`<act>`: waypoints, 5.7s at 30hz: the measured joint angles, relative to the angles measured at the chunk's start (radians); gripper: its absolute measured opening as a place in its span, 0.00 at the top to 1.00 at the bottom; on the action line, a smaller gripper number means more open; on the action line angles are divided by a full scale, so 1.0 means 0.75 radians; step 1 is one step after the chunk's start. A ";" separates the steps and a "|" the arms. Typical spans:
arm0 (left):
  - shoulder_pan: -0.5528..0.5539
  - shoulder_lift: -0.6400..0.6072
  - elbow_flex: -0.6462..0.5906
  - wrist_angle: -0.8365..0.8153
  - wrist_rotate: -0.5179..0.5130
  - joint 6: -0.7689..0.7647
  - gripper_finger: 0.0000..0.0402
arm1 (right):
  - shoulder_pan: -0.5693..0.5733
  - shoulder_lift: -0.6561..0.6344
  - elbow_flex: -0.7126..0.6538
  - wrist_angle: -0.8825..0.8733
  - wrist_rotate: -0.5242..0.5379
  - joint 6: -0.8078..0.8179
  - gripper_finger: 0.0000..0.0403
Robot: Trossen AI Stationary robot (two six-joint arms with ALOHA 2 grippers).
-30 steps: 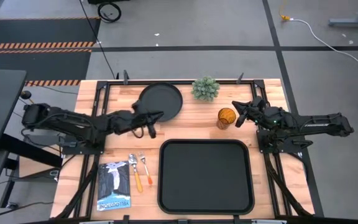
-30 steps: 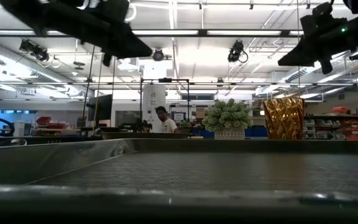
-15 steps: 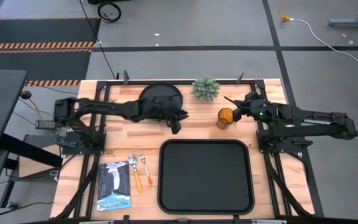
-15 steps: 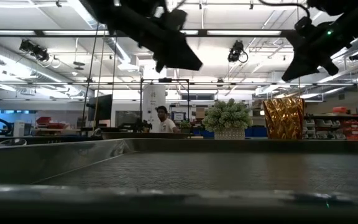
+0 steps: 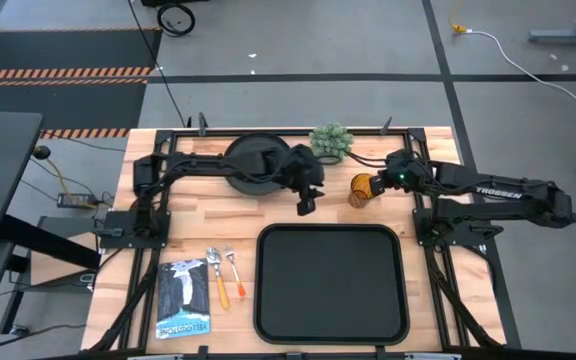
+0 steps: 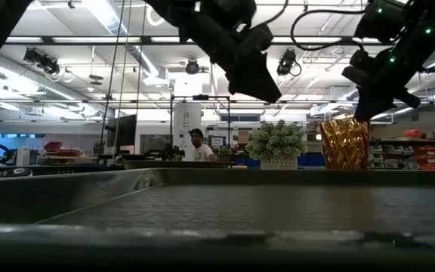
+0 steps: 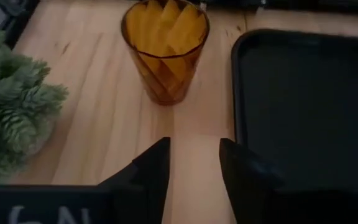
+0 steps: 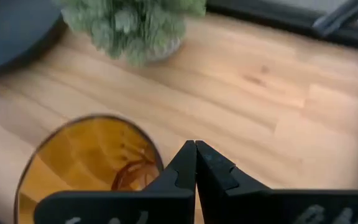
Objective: Pick and place plate/cup/fork/spoon on tray
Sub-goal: Put the brown cup on the black tray
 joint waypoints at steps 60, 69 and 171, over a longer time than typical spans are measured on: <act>-0.177 0.359 0.620 -0.644 -0.196 0.651 0.63 | 0.019 0.300 -0.001 0.237 -0.410 -0.042 0.98; -0.163 0.370 0.620 -0.641 -0.201 0.709 0.75 | 0.018 0.276 -0.001 0.212 -0.391 -0.036 0.98; -0.445 0.645 0.927 -0.268 -0.142 0.740 0.64 | -0.354 0.231 -0.001 0.186 -0.216 -0.252 0.98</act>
